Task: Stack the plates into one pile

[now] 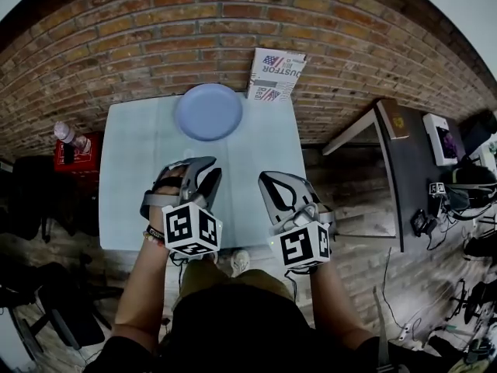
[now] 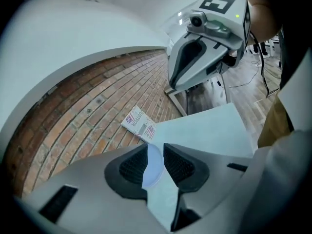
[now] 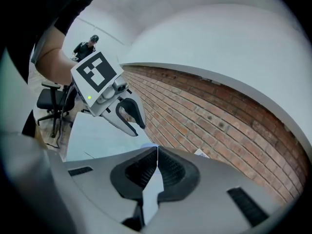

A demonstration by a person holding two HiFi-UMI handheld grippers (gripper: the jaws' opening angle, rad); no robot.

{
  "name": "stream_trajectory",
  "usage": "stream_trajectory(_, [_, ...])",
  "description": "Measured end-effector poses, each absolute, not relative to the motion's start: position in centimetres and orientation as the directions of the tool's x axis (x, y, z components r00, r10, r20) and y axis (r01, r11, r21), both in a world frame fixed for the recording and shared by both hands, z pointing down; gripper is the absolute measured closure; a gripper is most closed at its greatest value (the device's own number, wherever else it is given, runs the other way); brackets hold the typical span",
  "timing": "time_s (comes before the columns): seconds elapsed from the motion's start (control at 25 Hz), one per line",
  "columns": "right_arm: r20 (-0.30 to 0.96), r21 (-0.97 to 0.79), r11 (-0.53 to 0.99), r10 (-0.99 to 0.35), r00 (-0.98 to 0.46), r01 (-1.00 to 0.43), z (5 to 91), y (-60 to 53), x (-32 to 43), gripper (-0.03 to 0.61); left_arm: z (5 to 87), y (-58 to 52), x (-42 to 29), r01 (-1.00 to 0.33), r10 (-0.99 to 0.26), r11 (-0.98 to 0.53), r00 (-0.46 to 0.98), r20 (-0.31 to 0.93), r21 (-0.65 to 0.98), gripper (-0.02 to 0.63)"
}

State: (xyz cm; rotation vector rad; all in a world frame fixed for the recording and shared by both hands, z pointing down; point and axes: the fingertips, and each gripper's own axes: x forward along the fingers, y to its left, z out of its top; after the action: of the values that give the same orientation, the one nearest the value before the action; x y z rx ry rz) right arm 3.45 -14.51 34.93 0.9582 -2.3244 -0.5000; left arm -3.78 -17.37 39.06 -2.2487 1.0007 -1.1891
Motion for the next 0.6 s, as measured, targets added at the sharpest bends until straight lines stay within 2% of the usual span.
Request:
stream_trajectory(0.24, [0.299, 0.508, 0.682, -0.713, -0.635, -0.526, 32.8, -11.2, 5.6, 0.543, 35.7, -13.2, -1.1, -0.457, -0.789, -0.614, 0.378, 0.484, -0.644, 0.503])
stream_trajectory(0.6, [0.267, 0.523, 0.709, -0.664, -0.699, -0.473, 31.1, -6.9, 6.9, 0.543, 31.5, -8.4, 1.5, -0.515, -0.834, -0.551, 0.369, 0.410, -0.657, 0.503])
